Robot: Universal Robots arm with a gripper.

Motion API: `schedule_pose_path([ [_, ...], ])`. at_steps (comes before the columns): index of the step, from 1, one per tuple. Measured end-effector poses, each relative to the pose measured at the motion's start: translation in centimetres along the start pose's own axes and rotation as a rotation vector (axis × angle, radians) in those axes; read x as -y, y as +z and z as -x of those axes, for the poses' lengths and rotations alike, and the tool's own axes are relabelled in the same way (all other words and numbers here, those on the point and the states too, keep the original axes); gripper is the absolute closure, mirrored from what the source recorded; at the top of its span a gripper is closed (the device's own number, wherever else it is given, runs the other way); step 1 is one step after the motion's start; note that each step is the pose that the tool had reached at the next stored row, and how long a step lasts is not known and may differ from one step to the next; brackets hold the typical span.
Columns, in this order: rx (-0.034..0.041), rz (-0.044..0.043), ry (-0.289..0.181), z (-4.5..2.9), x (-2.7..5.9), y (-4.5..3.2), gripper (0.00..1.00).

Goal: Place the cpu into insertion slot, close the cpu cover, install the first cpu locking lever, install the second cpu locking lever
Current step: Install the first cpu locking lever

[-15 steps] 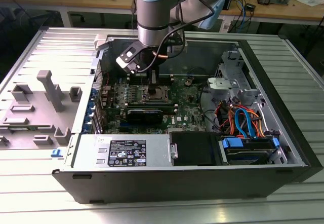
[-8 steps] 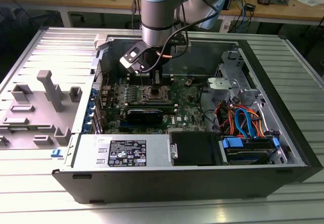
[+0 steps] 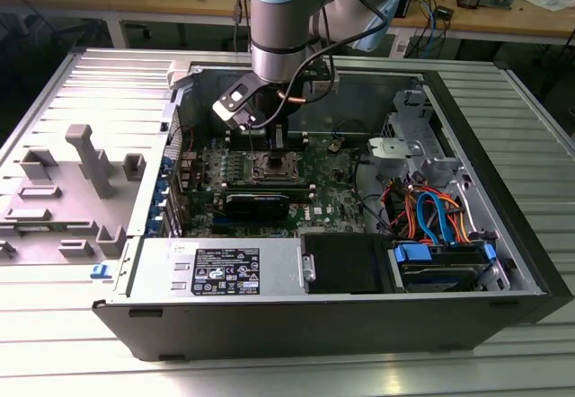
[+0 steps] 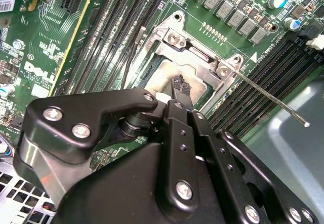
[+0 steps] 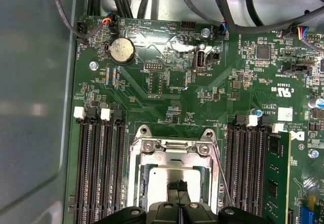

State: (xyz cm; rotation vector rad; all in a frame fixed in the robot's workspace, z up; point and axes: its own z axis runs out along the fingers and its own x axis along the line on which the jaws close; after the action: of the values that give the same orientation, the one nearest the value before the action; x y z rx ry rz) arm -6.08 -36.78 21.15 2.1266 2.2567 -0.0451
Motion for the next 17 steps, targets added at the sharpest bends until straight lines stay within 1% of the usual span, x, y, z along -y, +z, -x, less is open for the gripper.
schedule_pose_path([
  [4,0.0000,0.0000,0.000,0.01,-0.03,-0.25,0.89],
  [7,-0.0001,0.0000,0.000,0.03,-0.04,-0.61,0.89],
  [17,-0.0001,0.0000,0.000,0.05,-0.05,-1.07,0.89],
])
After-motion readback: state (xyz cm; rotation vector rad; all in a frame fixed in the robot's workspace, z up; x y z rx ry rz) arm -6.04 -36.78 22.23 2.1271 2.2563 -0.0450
